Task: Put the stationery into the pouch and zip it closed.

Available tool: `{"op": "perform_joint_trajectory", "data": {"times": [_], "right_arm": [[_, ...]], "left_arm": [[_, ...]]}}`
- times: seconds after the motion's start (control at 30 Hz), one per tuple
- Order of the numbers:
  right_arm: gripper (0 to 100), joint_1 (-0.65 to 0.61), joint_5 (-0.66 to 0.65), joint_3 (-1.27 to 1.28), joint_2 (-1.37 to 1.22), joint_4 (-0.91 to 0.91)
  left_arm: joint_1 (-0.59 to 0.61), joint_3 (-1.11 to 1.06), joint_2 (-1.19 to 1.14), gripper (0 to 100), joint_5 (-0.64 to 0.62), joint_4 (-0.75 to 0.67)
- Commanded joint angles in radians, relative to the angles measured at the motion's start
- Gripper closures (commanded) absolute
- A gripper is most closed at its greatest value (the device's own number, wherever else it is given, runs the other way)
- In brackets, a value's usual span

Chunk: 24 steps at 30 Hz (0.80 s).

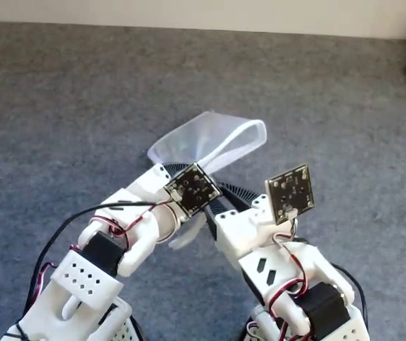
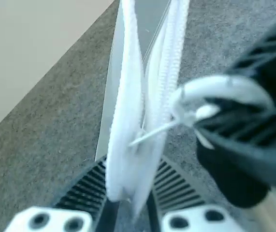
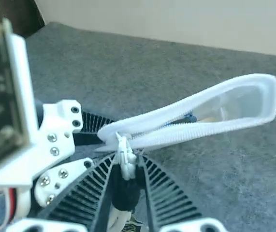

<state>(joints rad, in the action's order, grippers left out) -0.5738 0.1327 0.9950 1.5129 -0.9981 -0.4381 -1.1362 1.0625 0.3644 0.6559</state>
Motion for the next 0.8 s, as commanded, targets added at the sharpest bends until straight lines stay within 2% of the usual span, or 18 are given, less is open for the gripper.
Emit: {"op": "perform_joint_trajectory", "data": {"times": [0.0, 0.1, 0.27, 0.5, 0.77], "right_arm": [[99.3, 0.027, -0.015, -0.035, -0.01, 0.05], [99.3, 0.03, -0.015, -0.035, -0.01, 0.051], [99.3, 0.03, -0.014, -0.035, -0.01, 0.053], [99.3, 0.03, -0.014, -0.035, -0.012, 0.053], [99.3, 0.05, -0.014, -0.035, -0.007, 0.053]], "left_arm": [[0.038, 0.007, -0.001, 99, -0.049, -0.025], [0.064, 0.01, -0.001, 99, -0.097, -0.023], [0.067, -0.01, 0.041, 99, -0.101, -0.023], [0.067, -0.122, 0.265, 100, -0.103, -0.017], [0.065, -0.145, 0.423, 100, -0.137, 0.086]]}}
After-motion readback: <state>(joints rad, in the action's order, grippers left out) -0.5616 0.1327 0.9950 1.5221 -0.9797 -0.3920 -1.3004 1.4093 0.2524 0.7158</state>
